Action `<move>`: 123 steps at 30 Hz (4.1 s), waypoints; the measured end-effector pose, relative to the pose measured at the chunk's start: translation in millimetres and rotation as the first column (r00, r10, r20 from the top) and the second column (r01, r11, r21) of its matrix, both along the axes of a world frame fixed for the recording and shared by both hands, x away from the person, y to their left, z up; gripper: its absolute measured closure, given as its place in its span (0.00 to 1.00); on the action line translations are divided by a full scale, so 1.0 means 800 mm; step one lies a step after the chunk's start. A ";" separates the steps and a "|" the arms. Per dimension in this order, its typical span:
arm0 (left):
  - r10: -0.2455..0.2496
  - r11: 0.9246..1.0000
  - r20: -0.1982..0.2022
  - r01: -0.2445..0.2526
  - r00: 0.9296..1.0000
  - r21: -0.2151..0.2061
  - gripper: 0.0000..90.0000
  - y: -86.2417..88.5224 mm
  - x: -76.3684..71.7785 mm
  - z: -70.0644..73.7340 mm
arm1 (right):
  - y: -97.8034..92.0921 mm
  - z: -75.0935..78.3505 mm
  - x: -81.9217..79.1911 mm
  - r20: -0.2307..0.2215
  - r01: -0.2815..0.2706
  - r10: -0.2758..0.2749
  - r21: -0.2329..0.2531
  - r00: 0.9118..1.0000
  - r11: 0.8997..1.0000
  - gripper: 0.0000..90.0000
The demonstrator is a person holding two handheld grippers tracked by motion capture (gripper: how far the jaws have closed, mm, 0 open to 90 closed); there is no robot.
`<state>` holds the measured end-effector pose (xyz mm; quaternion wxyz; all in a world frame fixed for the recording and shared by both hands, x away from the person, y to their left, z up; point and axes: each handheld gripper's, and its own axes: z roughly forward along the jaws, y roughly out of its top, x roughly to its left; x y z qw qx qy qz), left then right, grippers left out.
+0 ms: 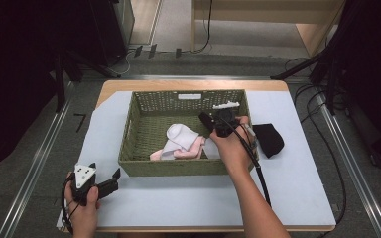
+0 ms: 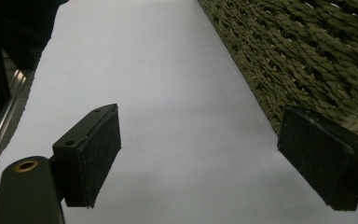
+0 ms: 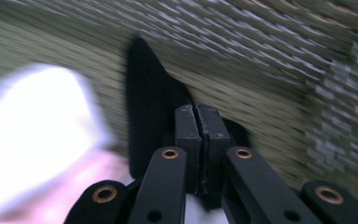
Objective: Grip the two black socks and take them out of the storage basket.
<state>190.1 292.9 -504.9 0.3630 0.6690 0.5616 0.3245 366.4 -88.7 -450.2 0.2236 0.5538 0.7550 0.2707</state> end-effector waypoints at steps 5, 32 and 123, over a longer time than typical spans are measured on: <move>0.000 1.000 0.000 0.000 1.000 -0.003 0.16 0.000 0.000 0.000 | -0.002 -0.006 0.008 -0.052 -0.001 0.002 0.013 0.999 1.000 0.86; -0.002 1.000 -0.004 0.002 1.000 0.006 0.16 -0.001 0.000 0.000 | 0.012 -0.032 0.021 -0.206 -0.163 0.177 0.083 0.963 0.983 0.88; 0.000 1.000 -0.005 0.000 1.000 0.019 0.16 -0.002 0.001 0.000 | -0.253 -0.045 -0.110 0.409 0.044 -0.185 0.329 0.894 0.943 0.56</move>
